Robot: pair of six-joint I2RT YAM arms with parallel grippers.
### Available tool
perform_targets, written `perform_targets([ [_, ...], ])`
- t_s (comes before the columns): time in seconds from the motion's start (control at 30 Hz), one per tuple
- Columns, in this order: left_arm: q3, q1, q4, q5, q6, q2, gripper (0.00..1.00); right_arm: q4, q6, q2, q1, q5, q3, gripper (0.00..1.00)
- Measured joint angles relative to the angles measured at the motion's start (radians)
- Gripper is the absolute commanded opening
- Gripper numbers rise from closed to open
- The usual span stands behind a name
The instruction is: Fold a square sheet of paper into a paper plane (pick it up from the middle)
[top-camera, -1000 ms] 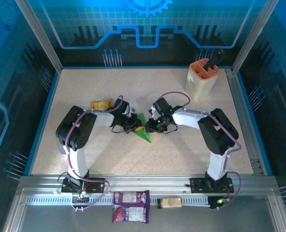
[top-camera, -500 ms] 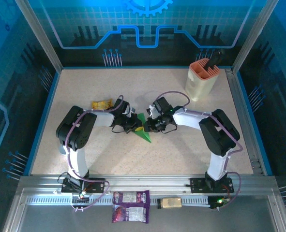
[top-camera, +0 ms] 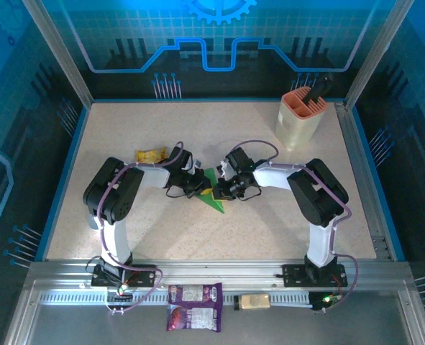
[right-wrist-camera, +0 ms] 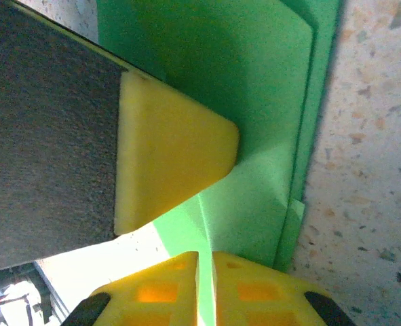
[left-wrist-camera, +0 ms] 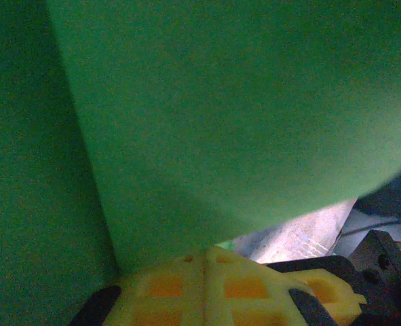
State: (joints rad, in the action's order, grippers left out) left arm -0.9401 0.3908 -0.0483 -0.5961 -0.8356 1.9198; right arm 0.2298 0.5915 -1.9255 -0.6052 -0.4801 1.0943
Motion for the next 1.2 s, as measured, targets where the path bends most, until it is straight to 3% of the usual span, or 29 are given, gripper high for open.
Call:
perform_targets([
  [1.2, -0.075, 0.005, 0.137, 0.031, -0.003, 0.021, 0.05, 0.089, -0.034, 0.051, -0.069, 0.122, 0.004, 0.14],
])
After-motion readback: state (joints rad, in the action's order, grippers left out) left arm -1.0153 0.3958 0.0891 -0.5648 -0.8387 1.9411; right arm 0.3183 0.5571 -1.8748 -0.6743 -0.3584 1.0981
